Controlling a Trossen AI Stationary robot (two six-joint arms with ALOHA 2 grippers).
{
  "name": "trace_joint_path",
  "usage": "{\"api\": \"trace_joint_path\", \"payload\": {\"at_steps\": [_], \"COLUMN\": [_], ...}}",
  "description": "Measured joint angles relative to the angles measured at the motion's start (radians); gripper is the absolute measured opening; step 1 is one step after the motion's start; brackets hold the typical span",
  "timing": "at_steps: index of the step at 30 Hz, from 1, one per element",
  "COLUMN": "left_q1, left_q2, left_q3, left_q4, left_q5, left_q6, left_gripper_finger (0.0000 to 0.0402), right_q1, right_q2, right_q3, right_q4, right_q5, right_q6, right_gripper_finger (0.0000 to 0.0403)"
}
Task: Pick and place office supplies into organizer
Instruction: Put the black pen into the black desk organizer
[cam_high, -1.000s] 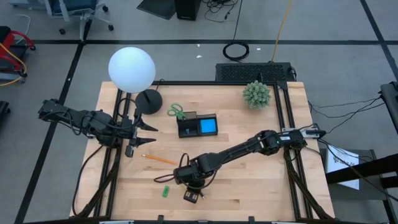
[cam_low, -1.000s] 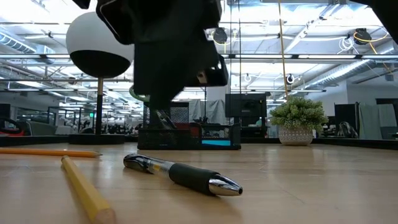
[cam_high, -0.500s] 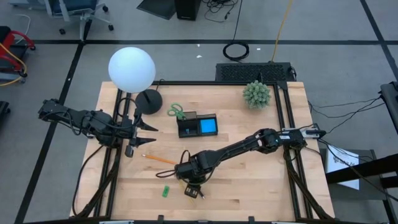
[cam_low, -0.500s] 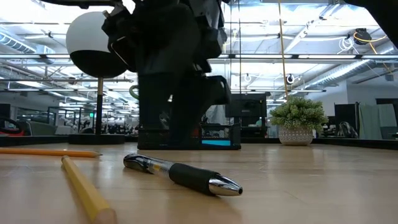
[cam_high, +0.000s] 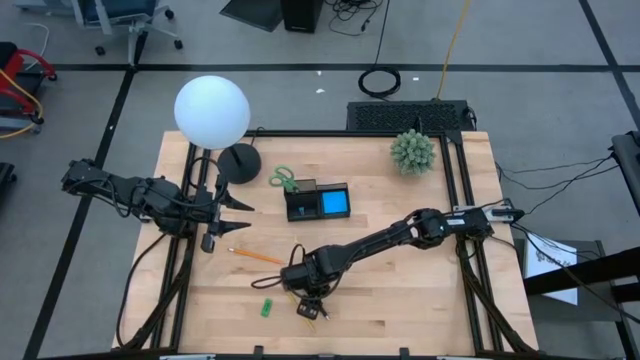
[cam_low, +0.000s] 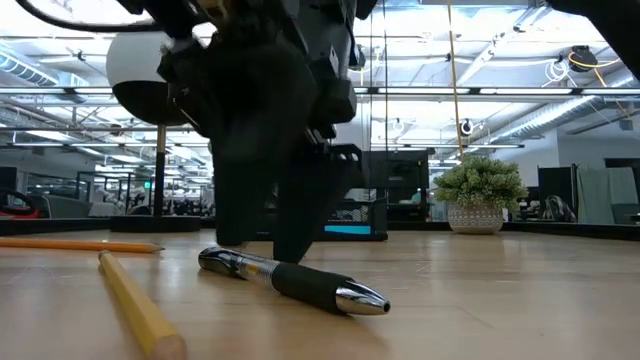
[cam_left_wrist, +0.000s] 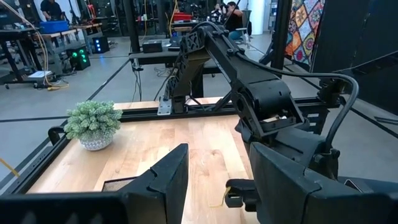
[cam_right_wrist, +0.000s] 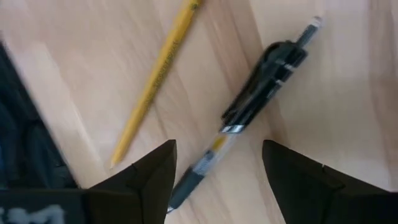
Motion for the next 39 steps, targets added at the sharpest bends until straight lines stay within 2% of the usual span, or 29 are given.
{"api": "trace_joint_path", "payload": {"at_steps": [4, 12, 21, 28, 33, 39], "left_q1": [0.0, 0.0, 0.0, 0.0, 0.0, 0.0], "left_q2": [0.0, 0.0, 0.0, 0.0, 0.0, 0.0], "left_q3": [0.0, 0.0, 0.0, 0.0, 0.0, 0.0], "left_q4": [0.001, 0.002, 0.002, 0.002, 0.002, 0.001], "left_q5": [0.0, 0.0, 0.0, 0.0, 0.0, 0.0], "left_q6": [0.0, 0.0, 0.0, 0.001, 0.001, 0.001], "left_gripper_finger": [0.0172, 0.0172, 0.0173, 0.0172, 0.0172, 0.0172], "right_q1": [-0.001, 0.002, -0.001, -0.014, -0.025, -0.042], "right_q2": [0.01, 0.016, 0.016, 0.018, 0.003, -0.03], "right_q3": [0.002, 0.002, 0.001, 0.003, 0.001, -0.002], "right_q4": [-0.016, -0.127, -0.176, -0.289, -0.213, -0.131], "right_q5": [0.009, 0.103, 0.104, 0.11, 0.053, 0.094], "right_q6": [-0.009, -0.024, -0.002, 0.02, 0.013, -0.01], "right_gripper_finger": [0.0227, 0.0226, 0.0226, 0.0226, 0.0226, 0.0226]}}
